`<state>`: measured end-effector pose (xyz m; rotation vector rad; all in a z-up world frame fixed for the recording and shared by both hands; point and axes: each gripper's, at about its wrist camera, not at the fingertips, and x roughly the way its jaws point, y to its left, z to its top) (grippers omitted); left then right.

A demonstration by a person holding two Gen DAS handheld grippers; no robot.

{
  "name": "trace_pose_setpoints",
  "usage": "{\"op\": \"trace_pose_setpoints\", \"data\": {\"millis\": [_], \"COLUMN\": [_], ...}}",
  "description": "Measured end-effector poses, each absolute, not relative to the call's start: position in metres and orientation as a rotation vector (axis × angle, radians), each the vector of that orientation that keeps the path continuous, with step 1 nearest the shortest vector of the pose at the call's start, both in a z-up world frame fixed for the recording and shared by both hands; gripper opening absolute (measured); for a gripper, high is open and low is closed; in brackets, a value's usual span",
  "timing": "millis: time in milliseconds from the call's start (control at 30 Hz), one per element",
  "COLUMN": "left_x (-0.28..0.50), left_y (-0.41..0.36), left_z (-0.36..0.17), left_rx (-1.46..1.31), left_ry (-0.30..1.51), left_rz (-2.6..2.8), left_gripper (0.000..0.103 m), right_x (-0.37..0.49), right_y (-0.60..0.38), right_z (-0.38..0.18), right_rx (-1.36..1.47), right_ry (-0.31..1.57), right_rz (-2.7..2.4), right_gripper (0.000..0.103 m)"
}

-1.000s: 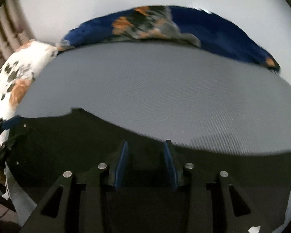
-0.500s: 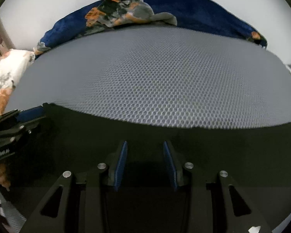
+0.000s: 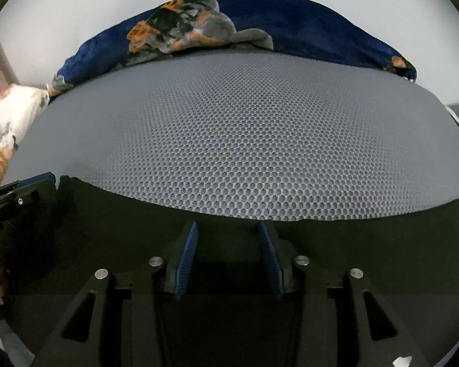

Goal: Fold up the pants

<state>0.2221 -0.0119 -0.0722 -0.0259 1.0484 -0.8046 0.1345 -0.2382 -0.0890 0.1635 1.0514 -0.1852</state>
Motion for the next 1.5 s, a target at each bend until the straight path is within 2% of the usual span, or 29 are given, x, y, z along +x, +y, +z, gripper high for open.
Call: {"op": "trace_pose_setpoints", "data": {"millis": [200, 433, 700, 1000, 1100, 1500], "left_x": [0.235, 0.223, 0.179, 0.156, 0.157, 0.158], "left_y": [-0.022, -0.008, 0.067, 0.154, 0.155, 0.155], "left_z": [-0.101, -0.074, -0.04, -0.055, -0.06, -0.061], "left_rx": [0.034, 0.065, 0.039, 0.0, 0.007, -0.001], "left_ry": [1.101, 1.056, 0.99, 1.046, 1.066, 1.059], "left_rz": [-0.707, -0.694, -0.569, -0.394, -0.404, -0.407], "left_gripper": [0.049, 0.049, 0.049, 0.049, 0.049, 0.048], "right_x": [0.132, 0.119, 0.094, 0.058, 0.043, -0.016], "right_y": [-0.238, -0.251, -0.267, -0.279, -0.292, -0.367], "right_z": [-0.086, -0.076, -0.075, -0.076, -0.079, -0.077], "right_rx": [0.169, 0.188, 0.2, 0.17, 0.175, 0.224], "right_ry": [1.052, 1.036, 1.038, 1.044, 1.05, 1.027], "right_rz": [-0.196, -0.226, -0.246, -0.293, -0.331, -0.51], "right_gripper": [0.04, 0.043, 0.043, 0.044, 0.048, 0.047]}}
